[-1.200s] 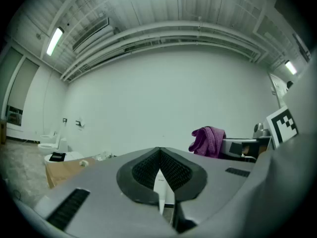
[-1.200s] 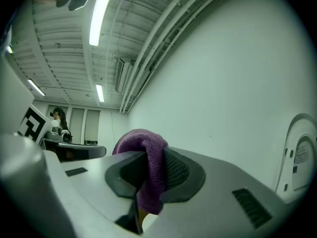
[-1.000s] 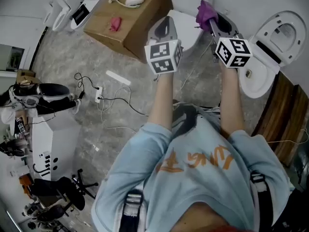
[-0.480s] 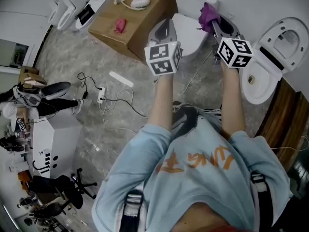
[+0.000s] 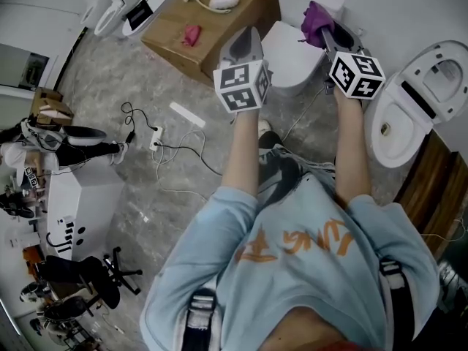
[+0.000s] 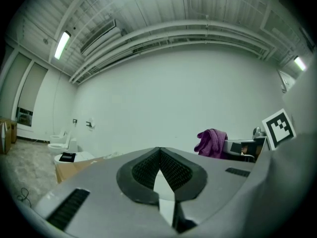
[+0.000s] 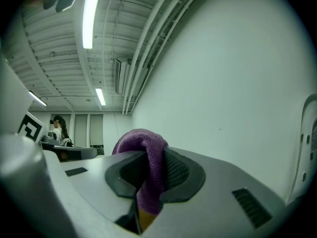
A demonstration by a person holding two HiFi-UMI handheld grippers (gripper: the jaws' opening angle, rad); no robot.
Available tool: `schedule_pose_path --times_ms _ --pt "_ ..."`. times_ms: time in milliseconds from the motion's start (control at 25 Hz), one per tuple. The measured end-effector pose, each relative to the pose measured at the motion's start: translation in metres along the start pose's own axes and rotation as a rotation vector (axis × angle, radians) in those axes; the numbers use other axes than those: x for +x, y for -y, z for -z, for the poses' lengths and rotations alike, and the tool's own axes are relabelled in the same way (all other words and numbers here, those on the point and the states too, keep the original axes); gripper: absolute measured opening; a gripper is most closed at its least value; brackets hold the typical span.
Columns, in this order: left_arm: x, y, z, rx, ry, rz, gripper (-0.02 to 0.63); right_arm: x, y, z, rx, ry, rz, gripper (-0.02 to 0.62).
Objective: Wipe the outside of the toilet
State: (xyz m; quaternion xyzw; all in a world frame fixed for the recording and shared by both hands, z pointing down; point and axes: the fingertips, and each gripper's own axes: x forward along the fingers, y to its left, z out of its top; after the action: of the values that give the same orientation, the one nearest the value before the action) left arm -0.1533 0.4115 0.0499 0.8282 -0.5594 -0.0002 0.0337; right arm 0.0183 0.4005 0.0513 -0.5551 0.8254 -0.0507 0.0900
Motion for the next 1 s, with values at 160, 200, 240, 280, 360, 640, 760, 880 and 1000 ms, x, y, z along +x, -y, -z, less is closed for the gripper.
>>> schedule_pose_path --times_ms 160,200,240,280,360,640,760,880,1000 --pt "0.020 -0.017 0.008 -0.026 -0.001 0.000 0.025 0.022 0.006 0.002 -0.015 0.008 0.004 0.080" --pt "0.028 -0.017 0.008 -0.027 0.002 0.009 0.025 0.028 0.010 0.002 -0.020 0.009 0.010 0.080" --pt "0.037 -0.017 0.009 -0.027 0.006 0.021 0.025 0.034 0.014 0.003 -0.026 0.009 0.017 0.078" --pt "0.048 -0.018 0.009 -0.029 0.009 0.032 0.025 0.041 0.019 0.002 -0.033 0.010 0.024 0.080" --pt "0.069 -0.022 0.010 -0.040 0.009 0.050 0.025 0.056 0.028 0.003 -0.045 0.008 0.037 0.080" --pt "0.156 -0.039 0.031 -0.076 -0.060 0.114 0.025 0.110 0.070 0.012 -0.056 0.024 0.128 0.080" --pt "0.198 -0.055 0.047 -0.091 -0.108 0.138 0.025 0.144 0.087 0.033 -0.031 -0.017 0.155 0.080" --pt "0.244 -0.067 0.060 -0.098 -0.152 0.173 0.025 0.182 0.107 0.052 -0.013 -0.060 0.182 0.080" --pt "0.287 -0.097 0.069 -0.109 -0.182 0.181 0.025 0.227 0.115 0.067 -0.003 -0.090 0.194 0.078"
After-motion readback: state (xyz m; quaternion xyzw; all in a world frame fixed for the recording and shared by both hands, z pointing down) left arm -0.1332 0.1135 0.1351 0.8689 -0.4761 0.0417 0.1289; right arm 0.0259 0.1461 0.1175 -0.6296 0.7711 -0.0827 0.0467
